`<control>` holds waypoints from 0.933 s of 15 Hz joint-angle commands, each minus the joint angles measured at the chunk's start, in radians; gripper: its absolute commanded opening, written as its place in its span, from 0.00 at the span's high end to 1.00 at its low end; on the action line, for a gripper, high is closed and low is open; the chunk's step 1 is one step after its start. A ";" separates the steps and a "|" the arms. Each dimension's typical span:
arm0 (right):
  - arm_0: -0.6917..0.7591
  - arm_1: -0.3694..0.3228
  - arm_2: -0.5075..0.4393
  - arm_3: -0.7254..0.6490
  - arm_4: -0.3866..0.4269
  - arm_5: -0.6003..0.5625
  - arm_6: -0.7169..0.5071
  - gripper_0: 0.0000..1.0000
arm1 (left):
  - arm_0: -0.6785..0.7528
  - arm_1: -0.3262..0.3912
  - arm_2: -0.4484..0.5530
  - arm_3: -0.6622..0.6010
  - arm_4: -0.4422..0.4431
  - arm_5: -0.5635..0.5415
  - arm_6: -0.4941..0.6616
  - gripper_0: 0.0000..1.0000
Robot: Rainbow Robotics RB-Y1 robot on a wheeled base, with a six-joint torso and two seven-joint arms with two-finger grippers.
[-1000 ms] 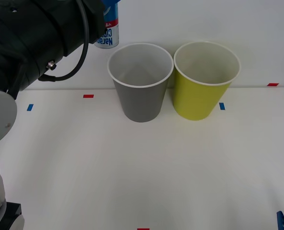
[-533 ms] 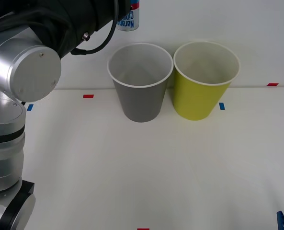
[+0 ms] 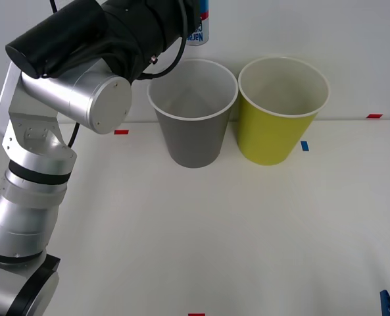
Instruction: Put cans in the gray bin and PET bottles in the light green bin.
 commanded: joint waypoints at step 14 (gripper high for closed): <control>0.000 0.000 0.000 0.000 0.000 0.000 0.000 0.00 | 0.060 0.011 -0.050 0.078 -0.025 -0.157 0.014 0.68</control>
